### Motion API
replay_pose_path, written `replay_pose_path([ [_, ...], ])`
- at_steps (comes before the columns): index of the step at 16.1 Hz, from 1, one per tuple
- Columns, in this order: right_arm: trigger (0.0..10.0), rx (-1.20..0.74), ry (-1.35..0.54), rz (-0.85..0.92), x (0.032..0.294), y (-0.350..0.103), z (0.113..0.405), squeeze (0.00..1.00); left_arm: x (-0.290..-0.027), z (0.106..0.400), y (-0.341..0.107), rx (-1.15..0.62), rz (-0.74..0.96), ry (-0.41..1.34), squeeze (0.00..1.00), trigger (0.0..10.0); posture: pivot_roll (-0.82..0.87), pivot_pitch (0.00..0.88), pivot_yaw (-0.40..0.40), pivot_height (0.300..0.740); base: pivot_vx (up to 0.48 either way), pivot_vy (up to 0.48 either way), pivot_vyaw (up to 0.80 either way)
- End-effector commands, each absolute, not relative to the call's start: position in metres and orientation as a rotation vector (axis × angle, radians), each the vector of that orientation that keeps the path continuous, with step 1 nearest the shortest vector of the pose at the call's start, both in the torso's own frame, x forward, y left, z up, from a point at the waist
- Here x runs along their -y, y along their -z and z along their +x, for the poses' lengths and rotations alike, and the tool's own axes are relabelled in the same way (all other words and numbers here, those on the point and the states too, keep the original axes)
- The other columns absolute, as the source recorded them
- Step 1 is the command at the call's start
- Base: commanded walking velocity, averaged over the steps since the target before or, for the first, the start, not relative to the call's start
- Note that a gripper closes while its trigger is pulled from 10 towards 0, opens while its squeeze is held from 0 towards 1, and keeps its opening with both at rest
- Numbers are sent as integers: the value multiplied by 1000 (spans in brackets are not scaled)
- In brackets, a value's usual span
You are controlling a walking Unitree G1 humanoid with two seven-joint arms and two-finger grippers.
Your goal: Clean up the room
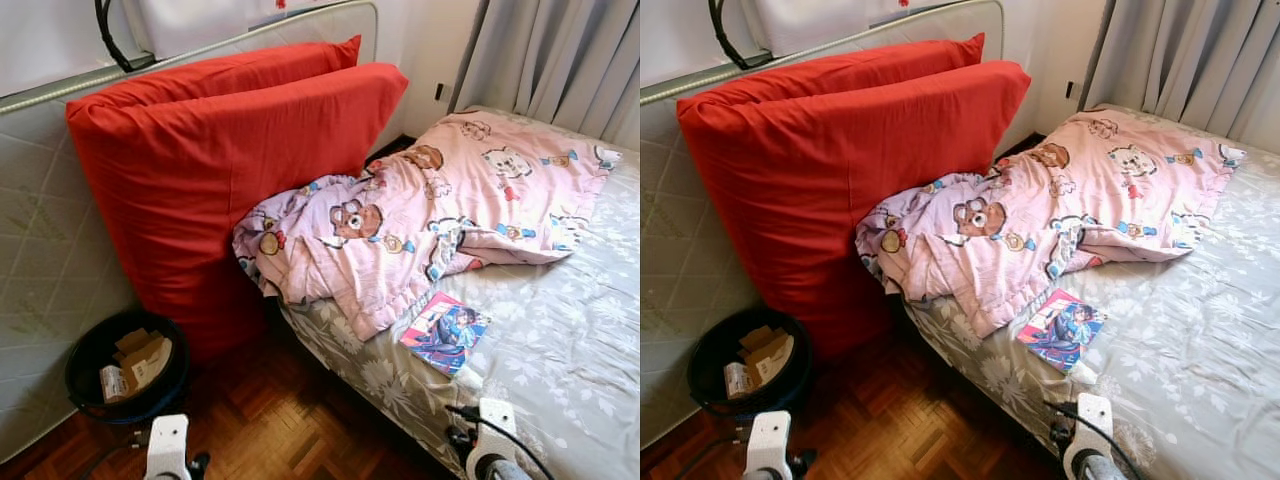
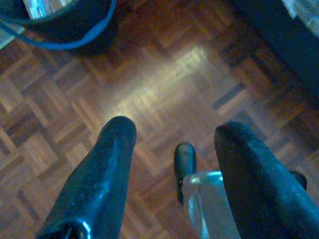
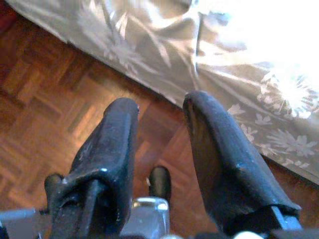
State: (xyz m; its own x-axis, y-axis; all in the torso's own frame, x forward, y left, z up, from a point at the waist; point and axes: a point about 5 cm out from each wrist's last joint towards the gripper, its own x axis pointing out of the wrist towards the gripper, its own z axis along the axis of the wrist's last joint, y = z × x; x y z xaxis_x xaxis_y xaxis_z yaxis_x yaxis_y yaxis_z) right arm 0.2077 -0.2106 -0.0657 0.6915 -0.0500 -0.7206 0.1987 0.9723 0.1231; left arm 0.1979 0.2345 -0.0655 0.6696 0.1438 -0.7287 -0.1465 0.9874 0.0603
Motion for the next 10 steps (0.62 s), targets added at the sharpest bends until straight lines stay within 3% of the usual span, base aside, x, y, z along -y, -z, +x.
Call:
replay_pose_path([
  [1, 10000, -765, 159, 216, 211, 64, 209, 0, -235, 198, 65, -795, -15, -167, 0, 10000, 3, 0, 1, 740, 0, 0, 0],
  [5, 10000, -599, 233, 209, 216, 54, 216, 0, -235, 205, 56, -673, -16, -167, 0, 10000, 1, 0, -4, 740, 0, 0, 0],
  [8, 10000, -492, 185, 214, 215, 45, 221, 0, -235, 209, 50, -581, -42, -169, 0, 10000, -5, 0, -2, 740, 0, 0, 0],
  [10, 10000, -458, 158, 208, 213, 43, 223, 0, -212, 308, -37, -162, 11, -76, 0, 10000, -3, 0, 1, 740, 0, 0, 0],
])
